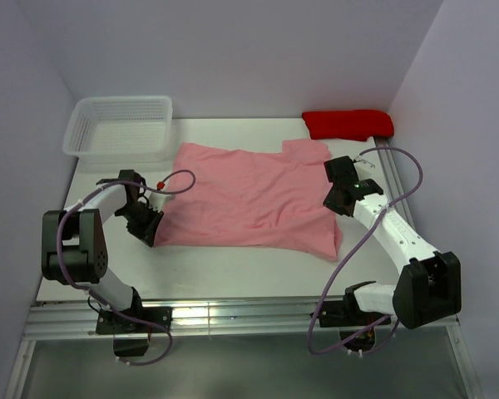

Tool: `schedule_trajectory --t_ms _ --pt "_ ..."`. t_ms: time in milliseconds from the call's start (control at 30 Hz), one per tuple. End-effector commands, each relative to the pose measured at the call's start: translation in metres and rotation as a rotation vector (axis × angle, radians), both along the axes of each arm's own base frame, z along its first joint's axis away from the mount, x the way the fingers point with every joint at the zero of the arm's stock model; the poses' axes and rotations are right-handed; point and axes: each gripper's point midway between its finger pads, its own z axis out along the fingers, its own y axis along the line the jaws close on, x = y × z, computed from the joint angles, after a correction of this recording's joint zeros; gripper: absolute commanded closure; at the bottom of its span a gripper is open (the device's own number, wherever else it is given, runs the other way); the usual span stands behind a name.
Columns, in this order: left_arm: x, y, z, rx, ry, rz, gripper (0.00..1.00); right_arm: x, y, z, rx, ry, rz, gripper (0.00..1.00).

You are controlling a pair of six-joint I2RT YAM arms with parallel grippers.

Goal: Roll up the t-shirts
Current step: Fold the tshirt

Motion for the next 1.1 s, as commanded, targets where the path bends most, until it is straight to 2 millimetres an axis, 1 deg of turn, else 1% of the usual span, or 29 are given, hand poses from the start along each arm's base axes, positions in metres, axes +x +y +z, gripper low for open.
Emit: schedule_trajectory --t_ms 0,67,100,133,267,367,400,467,567,600,767,933,1033,1067 --pt "0.010 -0.009 0.004 -0.040 -0.023 -0.005 0.81 0.009 0.003 0.017 0.004 -0.067 -0.004 1.00" --pt "0.012 -0.009 0.005 -0.042 -0.026 -0.005 0.89 0.008 0.003 0.018 0.003 -0.066 -0.003 1.00" --pt "0.013 -0.009 0.007 -0.040 -0.030 -0.005 0.95 0.008 0.003 0.018 0.002 -0.068 -0.003 1.00" --pt "0.014 -0.008 0.007 -0.037 -0.035 -0.004 0.99 0.008 0.004 0.018 0.003 -0.068 0.000 1.00" --pt "0.018 -0.007 0.014 -0.029 -0.057 -0.002 1.00 0.008 0.004 0.020 0.002 -0.072 0.000 1.00" --pt "0.019 -0.004 0.017 -0.008 -0.076 0.006 0.79 0.008 0.004 0.020 0.002 -0.071 0.000 1.00" --pt "0.018 -0.001 0.017 0.008 -0.080 0.009 0.73 0.007 0.003 0.020 0.000 -0.073 0.001 1.00" --pt "0.014 0.001 0.016 0.021 -0.081 0.013 0.58 0.007 0.003 0.020 -0.001 -0.074 -0.002 1.00" --pt "0.010 0.003 0.013 0.032 -0.071 0.015 0.50 0.006 0.003 0.021 -0.001 -0.075 -0.002 1.00" --pt "0.008 0.003 0.011 0.030 -0.059 0.019 0.46 0.006 0.003 0.021 0.000 -0.077 -0.002 1.00" --pt "0.004 -0.001 0.002 0.008 -0.023 0.026 0.43 0.006 0.002 0.020 0.000 -0.077 -0.002 1.00" --pt "-0.002 -0.006 -0.006 -0.023 0.017 0.024 0.45 0.005 0.002 0.020 -0.003 -0.075 0.000 1.00" --pt "-0.001 -0.008 -0.010 -0.031 0.027 0.034 0.50 0.005 0.002 0.019 -0.003 -0.075 0.000 1.00" --pt "0.000 -0.008 -0.010 -0.031 0.024 0.036 0.56 0.005 0.002 0.019 -0.002 -0.074 -0.001 1.00"
